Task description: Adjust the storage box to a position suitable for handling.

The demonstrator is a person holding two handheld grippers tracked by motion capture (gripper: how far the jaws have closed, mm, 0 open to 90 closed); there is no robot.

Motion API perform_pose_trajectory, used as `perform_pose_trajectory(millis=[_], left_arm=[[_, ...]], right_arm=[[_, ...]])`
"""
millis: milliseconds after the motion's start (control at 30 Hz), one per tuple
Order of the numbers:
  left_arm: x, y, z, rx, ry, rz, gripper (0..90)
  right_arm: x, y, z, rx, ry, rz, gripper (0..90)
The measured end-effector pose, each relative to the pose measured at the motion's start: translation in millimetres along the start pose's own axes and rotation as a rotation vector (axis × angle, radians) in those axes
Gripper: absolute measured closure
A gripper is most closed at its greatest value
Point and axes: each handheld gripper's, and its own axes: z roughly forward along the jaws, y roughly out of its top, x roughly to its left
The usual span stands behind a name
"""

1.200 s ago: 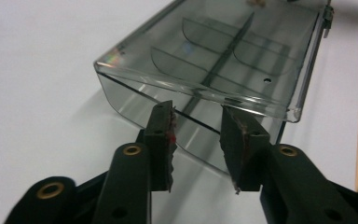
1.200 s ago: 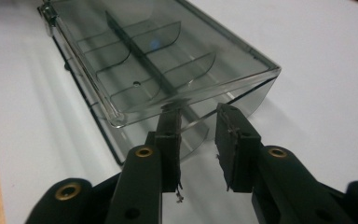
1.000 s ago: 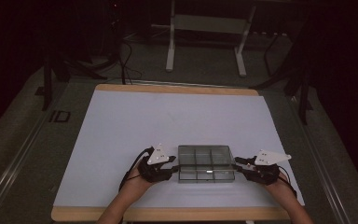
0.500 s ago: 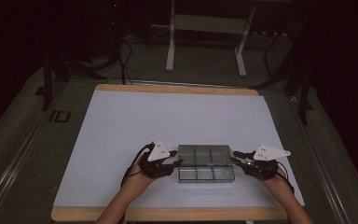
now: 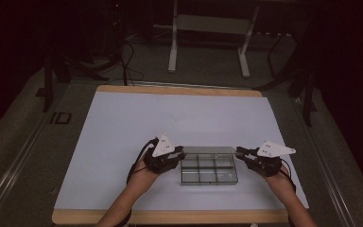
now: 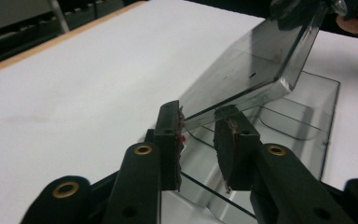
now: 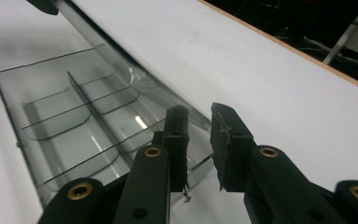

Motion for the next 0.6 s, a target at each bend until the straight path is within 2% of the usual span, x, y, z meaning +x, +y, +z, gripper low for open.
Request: perform_pose_trajectory(millis=[267, 600], left_arm=[[8.2, 6.1, 4.3, -0.025, 0.042, -0.024, 77.2], [18.0, 7.3, 10.8, -0.029, 0.048, -0.057, 80.1]], right_arm=[[-4.7, 5.2, 5.0, -0.018, -0.041, 0.012, 79.0], [-7.4, 10.7, 12.9, -0.026, -0.085, 0.007, 79.1]])
